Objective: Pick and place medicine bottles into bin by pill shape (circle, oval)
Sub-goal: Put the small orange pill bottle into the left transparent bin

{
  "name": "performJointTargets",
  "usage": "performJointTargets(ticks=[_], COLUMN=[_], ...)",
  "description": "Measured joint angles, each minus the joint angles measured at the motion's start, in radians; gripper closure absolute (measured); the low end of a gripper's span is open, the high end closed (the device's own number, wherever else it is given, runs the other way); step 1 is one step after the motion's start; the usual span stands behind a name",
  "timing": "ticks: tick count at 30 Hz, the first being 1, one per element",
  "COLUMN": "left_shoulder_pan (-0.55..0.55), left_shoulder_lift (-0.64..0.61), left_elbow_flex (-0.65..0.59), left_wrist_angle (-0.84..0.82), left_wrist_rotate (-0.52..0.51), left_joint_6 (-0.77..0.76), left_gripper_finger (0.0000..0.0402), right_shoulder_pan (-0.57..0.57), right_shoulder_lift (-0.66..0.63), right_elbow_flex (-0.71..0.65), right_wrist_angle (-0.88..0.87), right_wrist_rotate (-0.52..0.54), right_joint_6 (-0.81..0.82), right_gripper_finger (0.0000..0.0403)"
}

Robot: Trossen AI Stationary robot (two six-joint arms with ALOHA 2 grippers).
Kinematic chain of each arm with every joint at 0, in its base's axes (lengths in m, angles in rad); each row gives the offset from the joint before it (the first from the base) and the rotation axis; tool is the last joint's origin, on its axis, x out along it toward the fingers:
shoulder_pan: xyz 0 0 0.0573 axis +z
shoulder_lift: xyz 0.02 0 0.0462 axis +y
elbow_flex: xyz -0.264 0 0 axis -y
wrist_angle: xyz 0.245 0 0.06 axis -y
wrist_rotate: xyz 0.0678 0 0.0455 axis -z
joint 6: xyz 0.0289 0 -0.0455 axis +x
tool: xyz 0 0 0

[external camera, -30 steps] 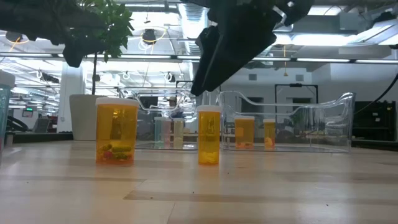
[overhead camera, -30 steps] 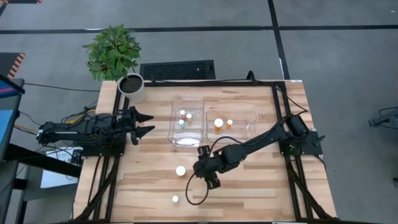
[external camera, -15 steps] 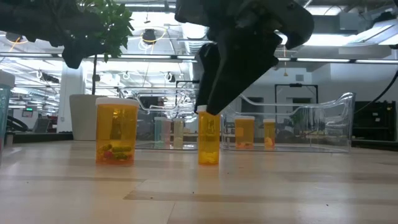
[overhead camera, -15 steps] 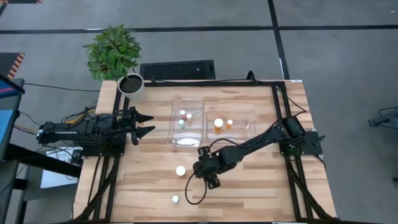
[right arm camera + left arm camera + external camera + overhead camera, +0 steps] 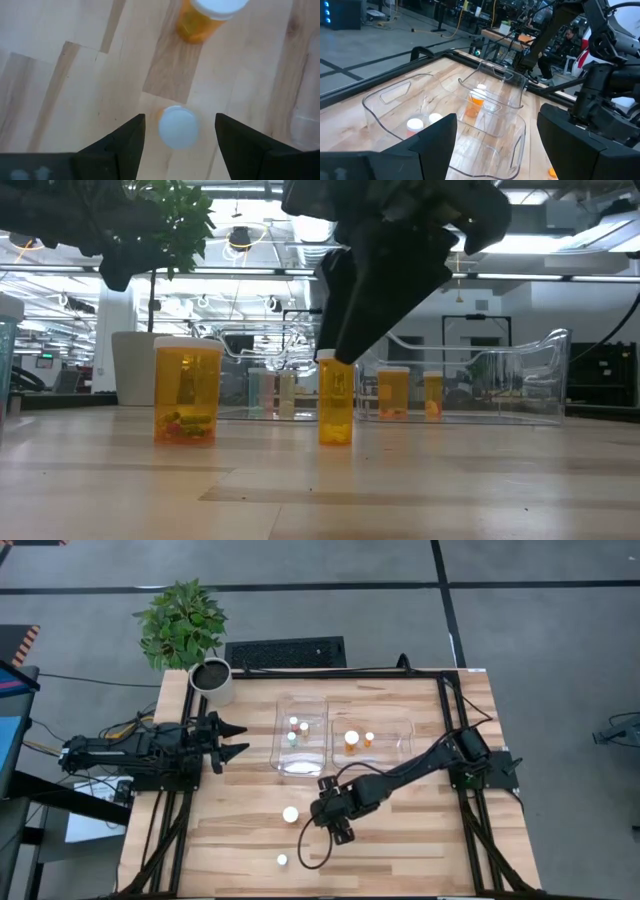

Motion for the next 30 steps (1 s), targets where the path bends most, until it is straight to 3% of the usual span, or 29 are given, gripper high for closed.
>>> performJointTargets(ticks=[21, 30], left_shoulder_pan=[0.000, 0.000], left_shoulder_lift=[0.000, 0.000], left_elbow_flex=[0.000, 0.000], left_wrist_angle=[0.000, 0.001], left_wrist_rotate=[0.000, 0.000], left_joint_6=[0.000, 0.000], left_gripper_finger=[0.0132, 0.0132], right_shoulder_pan=[-0.002, -0.002], right_shoulder_lift=[0.000, 0.000], right_elbow_flex=[0.000, 0.000], right_wrist_angle=[0.001, 0.003], right_wrist_rotate=[-0.001, -0.020], right_joint_6=[0.023, 0.016], right_gripper_finger=[0.0156, 0.0184])
